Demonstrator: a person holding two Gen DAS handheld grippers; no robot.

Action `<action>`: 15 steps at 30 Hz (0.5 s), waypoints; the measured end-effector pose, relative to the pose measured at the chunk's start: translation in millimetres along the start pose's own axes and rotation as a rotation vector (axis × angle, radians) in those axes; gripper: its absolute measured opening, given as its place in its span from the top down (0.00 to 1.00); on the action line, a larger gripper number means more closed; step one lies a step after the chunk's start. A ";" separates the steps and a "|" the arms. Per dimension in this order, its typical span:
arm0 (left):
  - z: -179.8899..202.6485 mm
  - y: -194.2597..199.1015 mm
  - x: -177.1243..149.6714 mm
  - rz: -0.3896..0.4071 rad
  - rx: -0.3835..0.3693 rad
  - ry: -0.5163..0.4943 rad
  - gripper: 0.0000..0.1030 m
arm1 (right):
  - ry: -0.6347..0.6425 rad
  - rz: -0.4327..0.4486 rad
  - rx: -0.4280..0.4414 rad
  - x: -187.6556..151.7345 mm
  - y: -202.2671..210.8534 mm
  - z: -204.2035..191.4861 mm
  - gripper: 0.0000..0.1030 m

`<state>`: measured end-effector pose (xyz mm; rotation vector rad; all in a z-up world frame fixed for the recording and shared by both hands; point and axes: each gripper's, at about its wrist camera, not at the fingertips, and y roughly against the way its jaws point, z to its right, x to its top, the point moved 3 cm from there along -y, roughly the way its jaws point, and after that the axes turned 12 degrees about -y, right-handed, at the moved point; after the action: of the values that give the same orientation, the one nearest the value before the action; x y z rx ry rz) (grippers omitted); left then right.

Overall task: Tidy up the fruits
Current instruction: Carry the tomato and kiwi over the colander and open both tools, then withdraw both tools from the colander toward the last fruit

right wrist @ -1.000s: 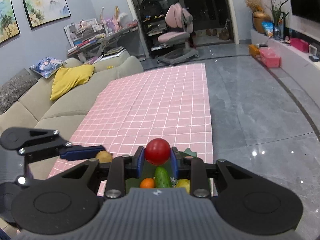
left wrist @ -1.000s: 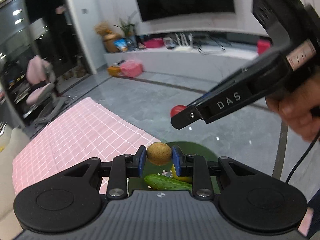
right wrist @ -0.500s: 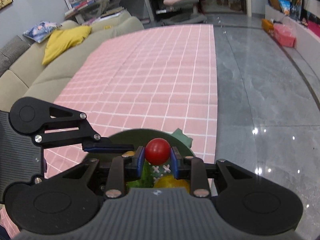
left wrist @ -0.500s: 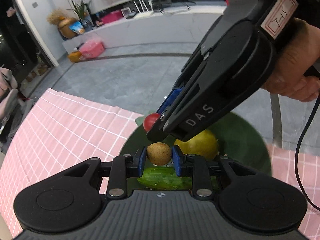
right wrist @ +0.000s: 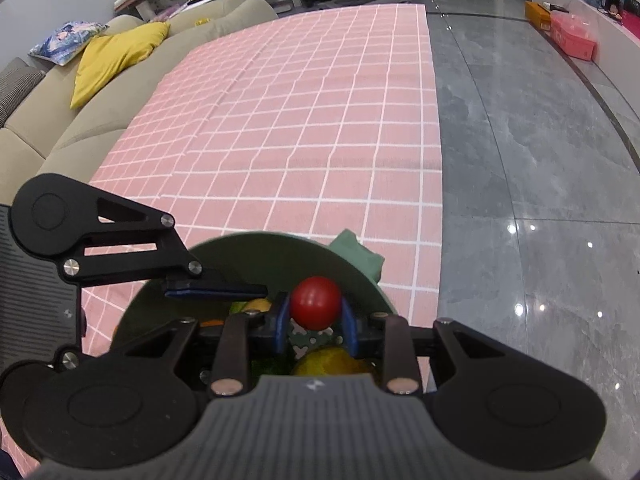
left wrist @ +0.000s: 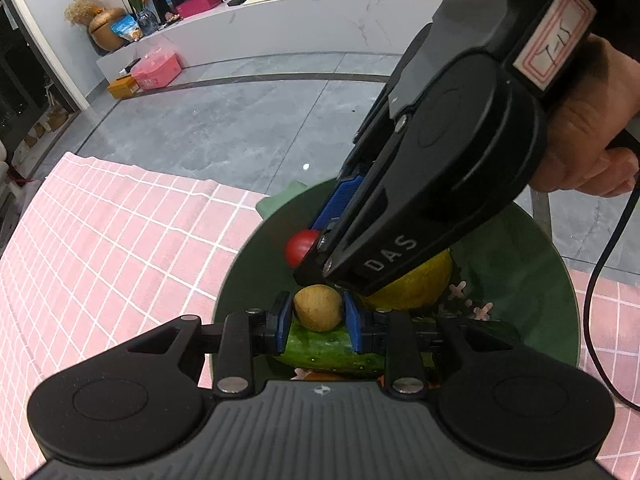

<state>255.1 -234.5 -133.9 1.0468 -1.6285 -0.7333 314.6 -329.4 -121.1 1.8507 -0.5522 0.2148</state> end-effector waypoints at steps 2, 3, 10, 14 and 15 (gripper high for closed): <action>-0.2 -1.9 0.6 -0.004 0.005 0.004 0.69 | 0.007 0.002 -0.005 1.1 -0.9 -1.3 0.76; -0.6 -3.7 1.4 -0.008 0.007 0.009 0.69 | 0.007 0.001 -0.005 1.3 -1.0 -1.7 0.75; 5.5 3.9 5.4 -0.019 0.056 -0.008 0.42 | 0.006 0.010 0.003 2.2 3.3 -1.5 0.67; 1.6 21.8 7.8 -0.006 0.099 0.003 0.37 | 0.033 0.067 0.015 5.4 23.1 -9.1 0.66; -0.6 29.2 8.5 -0.002 0.107 0.017 0.37 | 0.030 0.086 0.018 7.9 30.8 -11.0 0.66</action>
<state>246.7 -229.3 -105.1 1.1276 -1.6676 -0.6425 308.3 -329.1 -88.1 1.8399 -0.6113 0.3052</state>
